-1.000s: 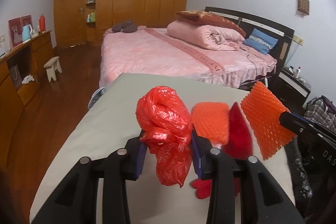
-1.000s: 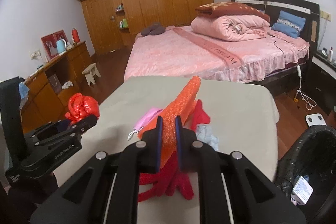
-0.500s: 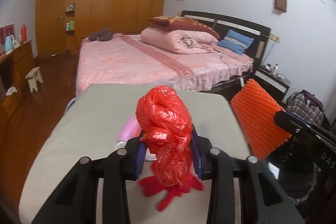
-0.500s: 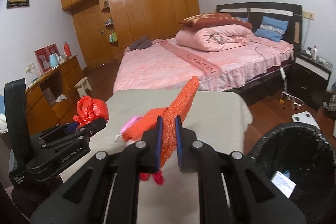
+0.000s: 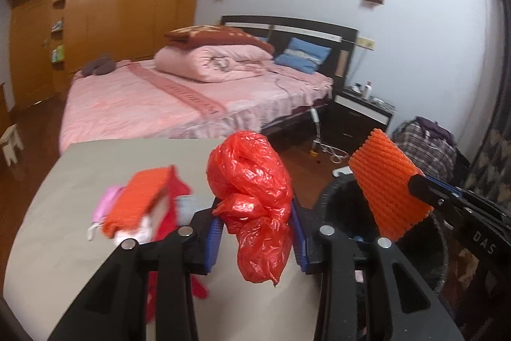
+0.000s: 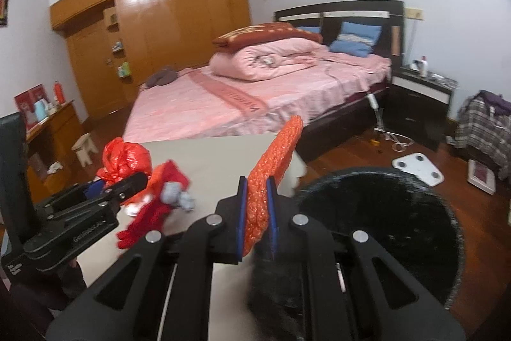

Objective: Collect trash
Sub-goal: 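Carry the orange mesh pad over the bin with the right tool while the left carries the red bag there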

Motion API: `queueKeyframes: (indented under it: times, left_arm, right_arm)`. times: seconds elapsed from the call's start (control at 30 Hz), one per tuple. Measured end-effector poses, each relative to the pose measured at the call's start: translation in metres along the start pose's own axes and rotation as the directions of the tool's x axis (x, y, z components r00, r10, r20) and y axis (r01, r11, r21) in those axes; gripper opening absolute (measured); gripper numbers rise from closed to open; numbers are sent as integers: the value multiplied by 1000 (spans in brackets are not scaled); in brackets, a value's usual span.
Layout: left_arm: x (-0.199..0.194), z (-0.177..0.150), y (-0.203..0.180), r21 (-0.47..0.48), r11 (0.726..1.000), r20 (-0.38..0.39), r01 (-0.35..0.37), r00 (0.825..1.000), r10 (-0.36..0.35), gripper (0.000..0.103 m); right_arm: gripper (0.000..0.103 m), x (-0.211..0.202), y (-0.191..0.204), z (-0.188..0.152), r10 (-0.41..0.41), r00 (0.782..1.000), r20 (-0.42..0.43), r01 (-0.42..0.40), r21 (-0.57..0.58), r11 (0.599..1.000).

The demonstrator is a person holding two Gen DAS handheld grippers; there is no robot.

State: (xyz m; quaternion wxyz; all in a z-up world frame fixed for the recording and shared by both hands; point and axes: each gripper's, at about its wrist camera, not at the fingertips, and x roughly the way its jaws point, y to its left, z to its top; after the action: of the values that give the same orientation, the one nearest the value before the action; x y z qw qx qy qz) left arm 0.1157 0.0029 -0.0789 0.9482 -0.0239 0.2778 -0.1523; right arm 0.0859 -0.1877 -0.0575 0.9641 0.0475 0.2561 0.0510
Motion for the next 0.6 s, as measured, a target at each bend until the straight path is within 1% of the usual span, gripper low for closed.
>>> queueKeyframes:
  times: [0.2, 0.33, 0.6]
  left_arm:
    - [16, 0, -41, 44, 996, -8, 72, 997, -71, 37]
    - [27, 0, -63, 65, 992, -16, 109, 994, -108, 37]
    - [54, -5, -109, 111, 975, -45, 193, 981, -190, 37]
  right_arm:
    - [11, -10, -45, -11, -88, 996, -3, 88, 31, 996]
    - [11, -15, -67, -20, -133, 991, -14, 134, 40, 990]
    - [11, -16, -107, -39, -213, 976, -49, 216, 65, 974]
